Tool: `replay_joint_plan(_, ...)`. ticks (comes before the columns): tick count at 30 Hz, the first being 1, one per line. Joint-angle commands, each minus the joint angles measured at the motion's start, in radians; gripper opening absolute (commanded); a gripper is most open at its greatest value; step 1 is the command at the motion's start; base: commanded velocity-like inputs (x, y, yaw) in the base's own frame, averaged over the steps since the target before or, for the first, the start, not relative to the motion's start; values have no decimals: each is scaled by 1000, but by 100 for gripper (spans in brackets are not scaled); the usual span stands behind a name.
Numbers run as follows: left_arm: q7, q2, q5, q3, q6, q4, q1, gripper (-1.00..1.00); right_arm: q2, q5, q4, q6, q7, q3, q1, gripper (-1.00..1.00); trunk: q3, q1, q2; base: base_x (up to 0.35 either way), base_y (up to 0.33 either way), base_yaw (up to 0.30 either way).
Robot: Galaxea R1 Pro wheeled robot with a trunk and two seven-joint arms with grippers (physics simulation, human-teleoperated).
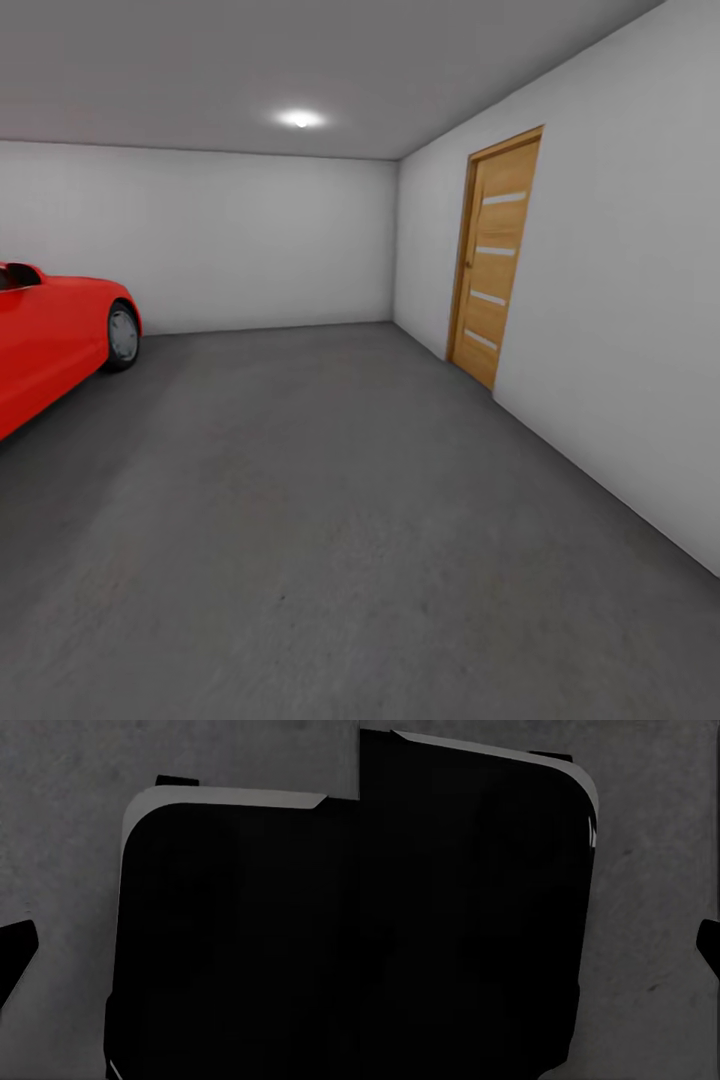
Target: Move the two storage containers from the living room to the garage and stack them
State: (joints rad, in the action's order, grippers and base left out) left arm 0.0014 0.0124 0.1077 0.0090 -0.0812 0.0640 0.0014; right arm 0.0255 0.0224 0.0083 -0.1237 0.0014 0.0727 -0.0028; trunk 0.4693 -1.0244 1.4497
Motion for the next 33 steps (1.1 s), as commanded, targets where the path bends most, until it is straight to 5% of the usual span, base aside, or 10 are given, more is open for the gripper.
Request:
replay_joint_plan(1, 0, 0, 9, 0, -2, 1, 0, 100, 0, 2, 1, -4, 0, 7, 0, 100, 1, -1, 0, 323, 0, 0)
replay_joint_plan(33, 0, 0, 9, 1, -9, 2, 0, 100, 0, 4, 1, -1, -2, 8, 0, 100, 1, -1, 0, 323, 0, 0)
